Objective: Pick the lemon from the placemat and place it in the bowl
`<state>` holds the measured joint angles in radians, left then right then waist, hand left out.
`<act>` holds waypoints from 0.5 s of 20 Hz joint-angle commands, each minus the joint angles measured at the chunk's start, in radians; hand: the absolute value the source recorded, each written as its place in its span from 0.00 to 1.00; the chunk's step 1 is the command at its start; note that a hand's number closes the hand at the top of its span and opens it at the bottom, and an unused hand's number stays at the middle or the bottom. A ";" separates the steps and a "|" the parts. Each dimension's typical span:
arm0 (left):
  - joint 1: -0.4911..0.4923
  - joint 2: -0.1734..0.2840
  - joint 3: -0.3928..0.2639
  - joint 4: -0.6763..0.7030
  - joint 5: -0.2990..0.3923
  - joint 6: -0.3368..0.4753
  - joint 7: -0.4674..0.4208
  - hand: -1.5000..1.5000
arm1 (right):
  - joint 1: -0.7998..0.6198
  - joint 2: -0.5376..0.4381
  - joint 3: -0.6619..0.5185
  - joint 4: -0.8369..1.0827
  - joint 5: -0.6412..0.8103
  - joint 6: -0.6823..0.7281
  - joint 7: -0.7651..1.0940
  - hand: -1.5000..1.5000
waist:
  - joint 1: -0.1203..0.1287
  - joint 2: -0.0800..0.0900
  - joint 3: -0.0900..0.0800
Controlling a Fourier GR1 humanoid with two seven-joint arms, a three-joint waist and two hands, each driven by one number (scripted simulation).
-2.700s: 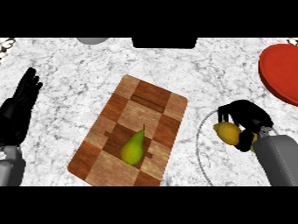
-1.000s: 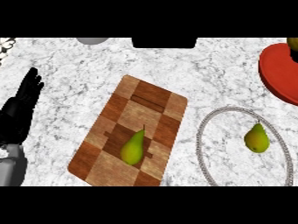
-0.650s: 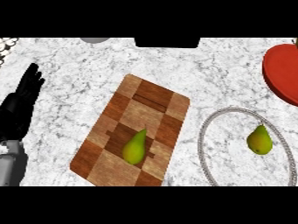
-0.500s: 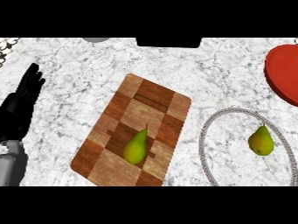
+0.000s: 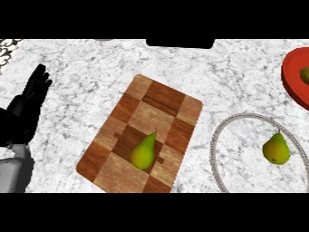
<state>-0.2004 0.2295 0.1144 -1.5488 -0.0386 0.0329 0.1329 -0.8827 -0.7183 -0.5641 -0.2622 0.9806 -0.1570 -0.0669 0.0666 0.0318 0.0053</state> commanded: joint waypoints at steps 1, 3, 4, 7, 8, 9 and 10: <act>-0.004 0.003 0.009 -0.006 0.002 0.002 -0.006 0.50 | 0.017 -0.032 -0.017 0.066 -0.020 0.066 -0.091 0.00 | 0.006 0.002 0.002; 0.018 -0.006 0.003 0.019 -0.001 0.000 -0.015 0.50 | 0.028 -0.057 -0.061 0.069 -0.073 0.114 -0.182 0.00 | -0.014 -0.005 0.001; -0.013 -0.009 0.000 0.006 0.006 0.000 0.004 0.50 | 0.006 -0.024 -0.103 0.067 -0.115 0.084 -0.173 0.00 | -0.007 -0.001 0.003; 0.038 0.013 0.033 0.013 0.021 -0.013 -0.021 0.50 | -0.001 -0.056 -0.248 0.058 -0.263 0.115 -0.242 0.00 | -0.021 -0.009 0.004; 0.015 0.015 0.021 0.008 0.008 -0.009 -0.003 0.50 | -0.018 -0.031 -0.288 0.053 -0.306 0.098 -0.254 0.00 | -0.023 -0.008 0.006; 0.037 0.002 0.023 0.003 0.019 -0.010 -0.023 0.50 | -0.006 -0.040 -0.332 0.046 -0.350 0.092 -0.286 0.00 | -0.026 -0.011 0.005; 0.027 0.026 0.035 -0.006 0.012 -0.007 -0.002 0.50 | -0.001 -0.046 -0.365 0.047 -0.385 0.108 -0.309 0.00 | -0.030 -0.014 0.005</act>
<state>-0.1783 0.2394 0.1350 -1.5444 -0.0278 0.0255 0.1230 -0.8843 -0.7578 -0.7989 -0.2119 0.7310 -0.0639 -0.2955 0.0480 0.0243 0.0093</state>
